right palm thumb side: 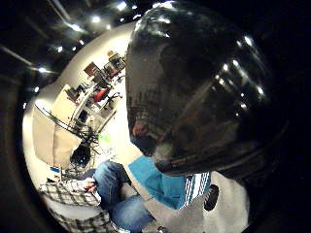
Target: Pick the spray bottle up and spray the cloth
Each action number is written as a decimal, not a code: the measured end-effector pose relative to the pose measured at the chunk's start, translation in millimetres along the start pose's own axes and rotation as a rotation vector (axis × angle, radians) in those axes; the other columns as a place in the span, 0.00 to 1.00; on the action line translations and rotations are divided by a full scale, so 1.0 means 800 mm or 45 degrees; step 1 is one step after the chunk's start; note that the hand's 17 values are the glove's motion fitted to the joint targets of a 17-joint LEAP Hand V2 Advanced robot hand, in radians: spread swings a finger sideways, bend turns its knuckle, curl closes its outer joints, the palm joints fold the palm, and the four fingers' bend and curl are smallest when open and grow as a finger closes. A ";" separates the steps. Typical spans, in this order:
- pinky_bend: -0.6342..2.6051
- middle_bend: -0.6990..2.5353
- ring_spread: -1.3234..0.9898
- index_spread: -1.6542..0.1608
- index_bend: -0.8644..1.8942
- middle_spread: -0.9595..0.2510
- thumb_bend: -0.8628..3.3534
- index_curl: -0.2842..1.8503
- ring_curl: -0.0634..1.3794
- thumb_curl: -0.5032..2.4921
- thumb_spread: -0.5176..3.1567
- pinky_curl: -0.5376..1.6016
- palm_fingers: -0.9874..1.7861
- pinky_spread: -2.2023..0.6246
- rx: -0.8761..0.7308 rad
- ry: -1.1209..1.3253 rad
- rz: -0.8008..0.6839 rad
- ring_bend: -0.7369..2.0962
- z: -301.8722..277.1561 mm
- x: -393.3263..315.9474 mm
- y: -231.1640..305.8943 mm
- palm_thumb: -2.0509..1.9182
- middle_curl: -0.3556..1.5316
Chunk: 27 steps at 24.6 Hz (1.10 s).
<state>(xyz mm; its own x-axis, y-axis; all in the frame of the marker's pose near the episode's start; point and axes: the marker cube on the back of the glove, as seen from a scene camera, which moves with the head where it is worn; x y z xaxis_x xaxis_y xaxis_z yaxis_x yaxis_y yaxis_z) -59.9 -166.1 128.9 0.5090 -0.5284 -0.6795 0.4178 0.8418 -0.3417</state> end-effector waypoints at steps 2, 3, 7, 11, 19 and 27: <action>0.36 0.41 0.48 0.77 0.42 0.68 0.20 0.42 0.39 0.44 0.20 0.46 0.83 0.72 -0.029 0.020 -0.057 0.48 0.007 -0.014 -0.007 0.78 0.48; 0.36 0.41 0.48 0.77 0.42 0.68 0.20 0.42 0.39 0.44 0.20 0.46 0.83 0.72 -0.042 0.029 -0.083 0.48 0.010 -0.020 -0.011 0.78 0.48; 0.36 0.41 0.48 0.77 0.42 0.68 0.20 0.42 0.39 0.44 0.20 0.46 0.83 0.72 -0.088 0.065 -0.161 0.48 0.024 -0.045 -0.021 0.78 0.48; 0.36 0.41 0.48 0.77 0.42 0.68 0.20 0.42 0.39 0.44 0.20 0.46 0.83 0.72 -0.137 0.127 -0.243 0.48 0.037 -0.061 -0.025 0.78 0.48; 0.36 0.41 0.48 0.77 0.42 0.68 0.20 0.43 0.40 0.45 0.20 0.46 0.83 0.72 -0.198 0.246 -0.411 0.48 0.054 -0.088 -0.018 0.78 0.48; 0.36 0.41 0.48 0.76 0.42 0.68 0.20 0.43 0.40 0.45 0.20 0.46 0.83 0.72 -0.255 0.379 -0.608 0.48 0.064 -0.109 -0.002 0.78 0.48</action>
<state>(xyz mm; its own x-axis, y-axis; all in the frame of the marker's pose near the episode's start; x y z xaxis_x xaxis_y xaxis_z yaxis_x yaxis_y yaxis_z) -66.0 -126.8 221.8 0.0548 -0.8245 -0.5632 0.3835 0.5381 -0.7506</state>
